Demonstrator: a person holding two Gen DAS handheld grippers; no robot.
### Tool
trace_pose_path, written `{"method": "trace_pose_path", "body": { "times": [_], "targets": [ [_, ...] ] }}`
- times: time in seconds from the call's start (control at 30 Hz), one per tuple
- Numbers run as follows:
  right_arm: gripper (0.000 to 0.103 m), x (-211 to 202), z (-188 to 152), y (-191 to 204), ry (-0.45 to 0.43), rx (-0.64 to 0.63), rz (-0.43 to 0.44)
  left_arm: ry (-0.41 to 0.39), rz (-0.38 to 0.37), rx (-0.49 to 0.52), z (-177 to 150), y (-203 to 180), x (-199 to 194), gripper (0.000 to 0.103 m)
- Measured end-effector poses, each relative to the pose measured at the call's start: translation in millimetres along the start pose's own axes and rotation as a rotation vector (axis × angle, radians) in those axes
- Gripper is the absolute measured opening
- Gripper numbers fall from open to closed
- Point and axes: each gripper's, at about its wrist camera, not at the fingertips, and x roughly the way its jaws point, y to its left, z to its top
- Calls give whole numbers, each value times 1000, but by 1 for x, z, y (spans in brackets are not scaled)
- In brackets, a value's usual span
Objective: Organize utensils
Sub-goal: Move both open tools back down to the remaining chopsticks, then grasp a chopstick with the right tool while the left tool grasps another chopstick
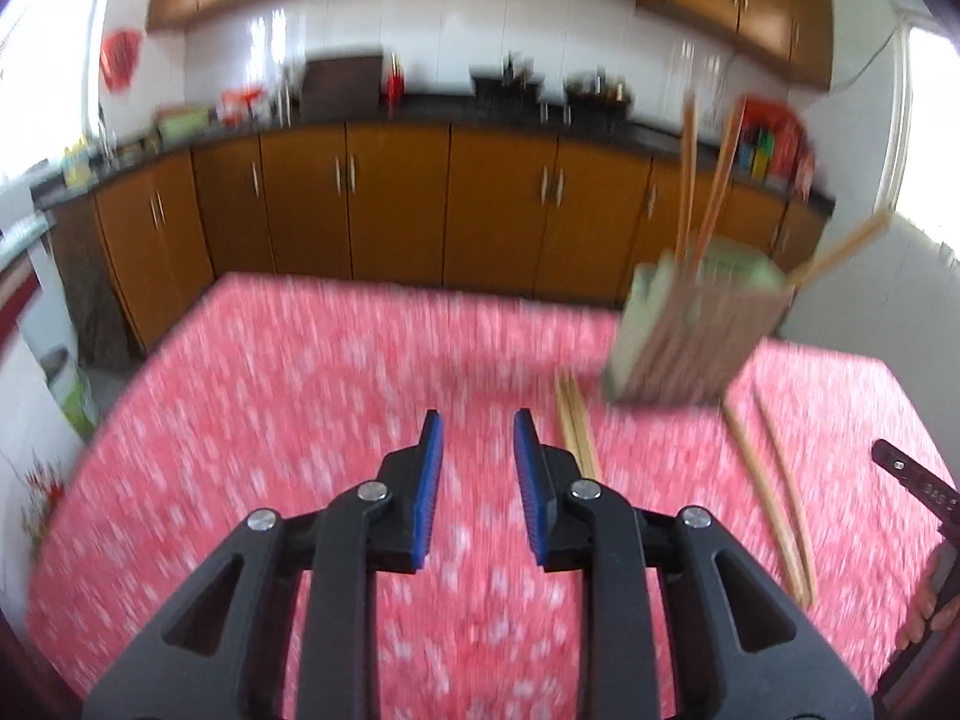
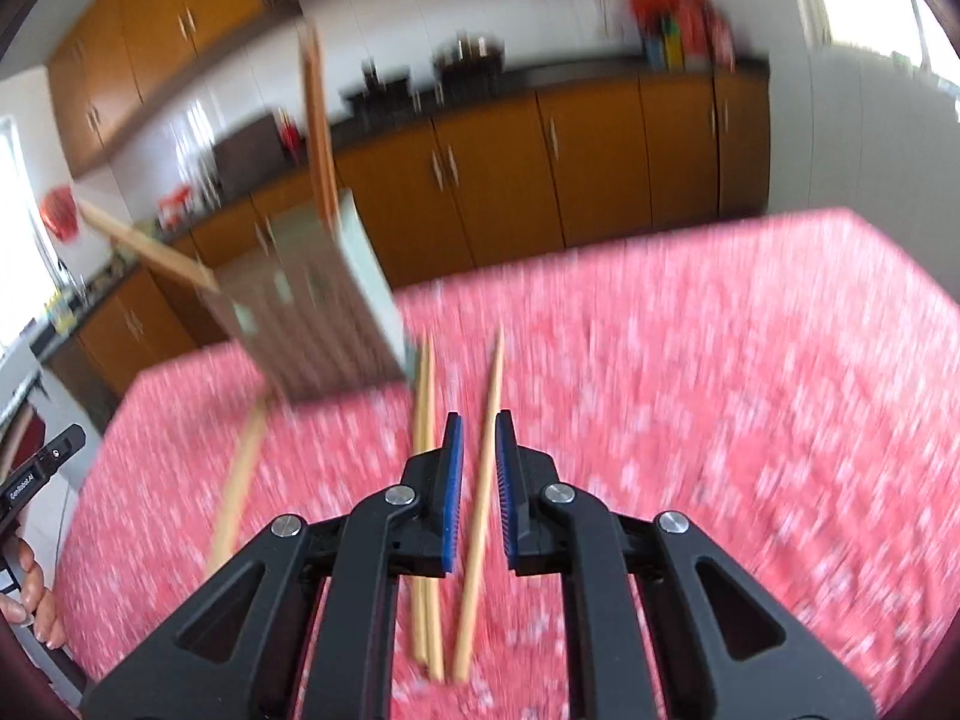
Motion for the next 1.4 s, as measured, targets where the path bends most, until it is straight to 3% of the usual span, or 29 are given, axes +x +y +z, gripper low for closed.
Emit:
{"method": "trace_pose_path", "body": {
  "times": [0.13, 0.33, 0.63, 0.73, 0.97, 1.4],
  "targets": [
    [12, 27, -25, 6, 108, 2, 11, 104, -33, -5, -30, 2, 21, 25],
    [12, 48, -35, 12, 173, -18, -11, 155, -72, 6, -51, -7, 35, 31],
    [15, 58, -42, 16, 181, -59, -39, 190, -125, 43, -58, -24, 43, 31],
    [8, 61, -46, 20, 175, -93, -64, 208, -143, 58, -62, -31, 48, 31],
    [8, 57, -36, -1, 166, -32, -124, 246, -156, 104, -71, -46, 56, 26],
    [8, 51, -38, -2, 167, -70, -135, 234, -33, 151, -70, -44, 66, 18]
  ]
}}
